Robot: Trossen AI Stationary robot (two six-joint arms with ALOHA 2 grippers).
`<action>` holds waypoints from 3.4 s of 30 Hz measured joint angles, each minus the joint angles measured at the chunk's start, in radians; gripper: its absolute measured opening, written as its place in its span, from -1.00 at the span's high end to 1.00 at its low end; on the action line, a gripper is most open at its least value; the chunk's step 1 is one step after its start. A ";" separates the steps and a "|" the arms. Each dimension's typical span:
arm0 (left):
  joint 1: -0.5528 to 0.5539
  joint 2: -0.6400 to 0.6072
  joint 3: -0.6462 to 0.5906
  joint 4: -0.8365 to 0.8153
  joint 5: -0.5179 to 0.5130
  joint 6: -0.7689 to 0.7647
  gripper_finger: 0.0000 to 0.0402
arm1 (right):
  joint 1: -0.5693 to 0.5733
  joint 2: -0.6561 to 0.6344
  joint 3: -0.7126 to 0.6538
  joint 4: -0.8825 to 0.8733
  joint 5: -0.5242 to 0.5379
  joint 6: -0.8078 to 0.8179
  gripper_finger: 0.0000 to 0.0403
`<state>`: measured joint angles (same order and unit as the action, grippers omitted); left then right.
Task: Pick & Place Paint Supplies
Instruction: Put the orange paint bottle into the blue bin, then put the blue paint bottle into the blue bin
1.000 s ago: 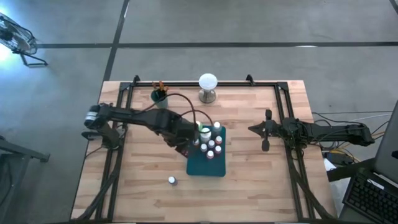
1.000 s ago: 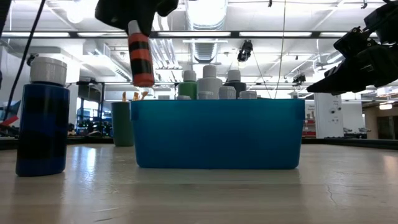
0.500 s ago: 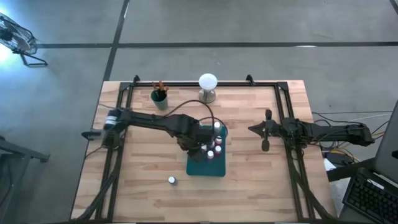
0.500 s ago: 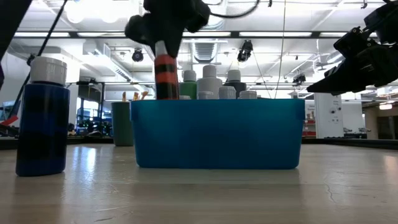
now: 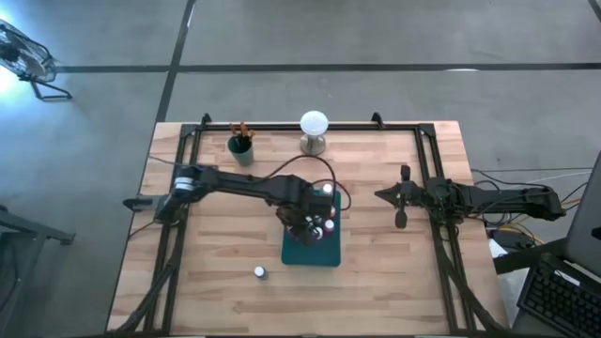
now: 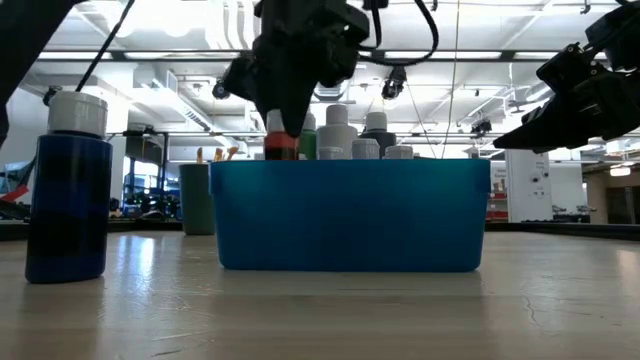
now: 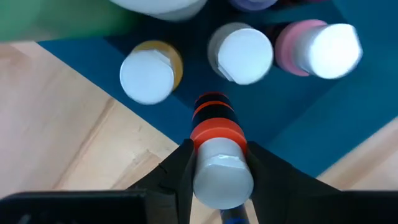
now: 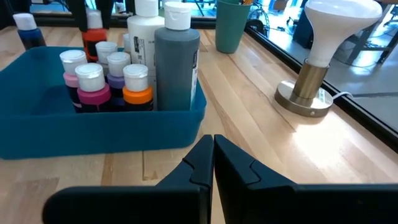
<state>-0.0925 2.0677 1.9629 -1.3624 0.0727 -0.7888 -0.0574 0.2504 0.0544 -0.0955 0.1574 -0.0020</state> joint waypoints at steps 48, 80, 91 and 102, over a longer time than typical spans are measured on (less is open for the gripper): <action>0.017 0.024 -0.083 0.097 -0.050 0.038 0.40 | 0.000 0.000 0.000 0.000 0.000 -0.004 0.96; 0.020 0.009 -0.031 0.036 -0.036 -0.010 0.03 | 0.000 0.000 0.000 0.000 0.000 -0.004 0.96; -0.014 -0.051 -0.010 -0.036 -0.040 -0.096 0.03 | 0.000 0.000 0.000 0.000 0.000 0.006 0.96; -0.103 -0.098 -0.011 -0.079 -0.055 -0.134 0.03 | 0.000 0.000 0.000 0.000 0.000 -0.004 0.96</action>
<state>-0.1950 1.9696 1.9518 -1.4416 0.0175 -0.9231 -0.0574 0.2508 0.0543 -0.0956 0.1576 -0.0056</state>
